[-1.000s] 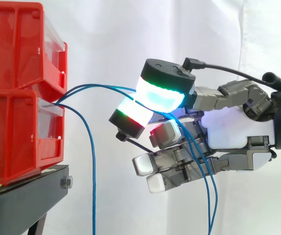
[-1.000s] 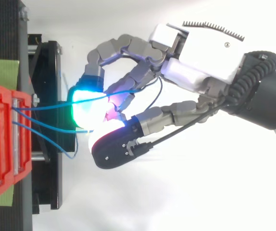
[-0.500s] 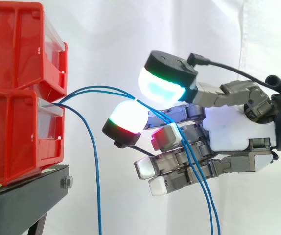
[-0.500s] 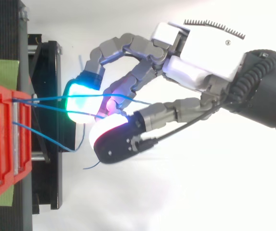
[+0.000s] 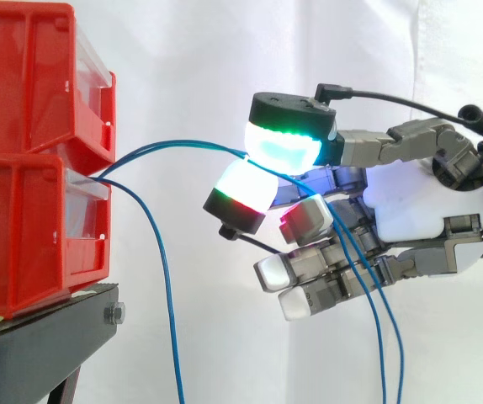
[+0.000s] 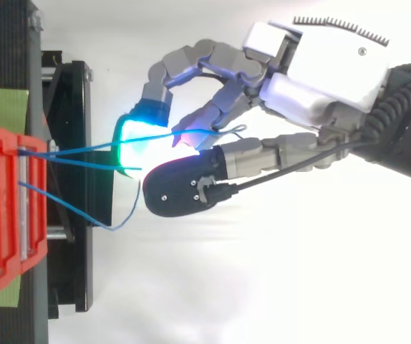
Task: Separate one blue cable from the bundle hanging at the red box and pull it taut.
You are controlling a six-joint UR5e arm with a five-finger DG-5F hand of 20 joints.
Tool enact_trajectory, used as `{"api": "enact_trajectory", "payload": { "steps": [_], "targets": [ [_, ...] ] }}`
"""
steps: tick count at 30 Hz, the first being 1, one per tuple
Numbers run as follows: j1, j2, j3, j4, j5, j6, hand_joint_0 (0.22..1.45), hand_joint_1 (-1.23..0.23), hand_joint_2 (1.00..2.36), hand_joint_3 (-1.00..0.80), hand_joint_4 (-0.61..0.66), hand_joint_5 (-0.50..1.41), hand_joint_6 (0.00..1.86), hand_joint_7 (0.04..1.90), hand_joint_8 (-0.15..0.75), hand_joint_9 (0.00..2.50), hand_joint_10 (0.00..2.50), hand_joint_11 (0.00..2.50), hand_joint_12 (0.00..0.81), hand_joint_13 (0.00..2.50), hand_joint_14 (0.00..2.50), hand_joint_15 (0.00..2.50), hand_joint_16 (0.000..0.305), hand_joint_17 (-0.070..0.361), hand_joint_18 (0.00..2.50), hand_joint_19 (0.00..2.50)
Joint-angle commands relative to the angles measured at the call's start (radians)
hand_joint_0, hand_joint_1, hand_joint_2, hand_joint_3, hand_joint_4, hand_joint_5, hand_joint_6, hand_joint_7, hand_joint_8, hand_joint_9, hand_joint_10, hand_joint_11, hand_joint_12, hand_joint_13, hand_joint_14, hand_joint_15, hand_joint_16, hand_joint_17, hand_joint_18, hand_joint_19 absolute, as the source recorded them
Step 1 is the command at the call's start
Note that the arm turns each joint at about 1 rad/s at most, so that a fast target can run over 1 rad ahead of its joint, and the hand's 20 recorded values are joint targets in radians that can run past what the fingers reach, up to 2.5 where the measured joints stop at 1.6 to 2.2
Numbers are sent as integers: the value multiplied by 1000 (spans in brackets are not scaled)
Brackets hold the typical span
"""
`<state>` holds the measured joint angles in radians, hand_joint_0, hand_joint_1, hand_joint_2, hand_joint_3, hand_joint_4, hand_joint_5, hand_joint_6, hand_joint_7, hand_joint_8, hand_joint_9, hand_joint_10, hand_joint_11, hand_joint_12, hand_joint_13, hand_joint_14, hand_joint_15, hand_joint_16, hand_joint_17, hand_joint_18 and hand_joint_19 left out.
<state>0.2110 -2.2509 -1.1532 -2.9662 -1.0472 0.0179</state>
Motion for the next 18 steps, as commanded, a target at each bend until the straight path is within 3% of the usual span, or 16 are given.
{"api": "enact_trajectory", "payload": {
  "steps": [1,6,12,15,16,18],
  "targets": [
    [-1,8,1,-10,-1,-1,732,-910,1005,-444,-55,-168,945,870,304,1163,12,1130,338,883,21,592,41,91,702,453],
    [1,8,1,-20,1,2,702,-982,1000,-500,-13,-157,935,929,299,1158,11,1113,333,857,19,584,39,88,699,435],
    [1,24,0,-36,3,0,540,-995,1000,-500,29,-142,919,887,289,1161,11,1090,345,784,18,549,40,91,608,429],
    [1,37,1,-45,4,-1,464,-812,1000,-500,36,-130,873,839,285,1152,10,931,366,736,15,487,46,104,535,389],
    [1,37,1,-50,6,-1,496,-675,1000,-500,16,-123,848,874,260,1159,12,886,351,724,14,482,44,99,508,402],
    [2,44,1,-56,6,-3,548,-583,1000,-500,-8,-118,832,923,236,1177,14,880,336,722,15,487,41,91,485,418]
  ]
}}
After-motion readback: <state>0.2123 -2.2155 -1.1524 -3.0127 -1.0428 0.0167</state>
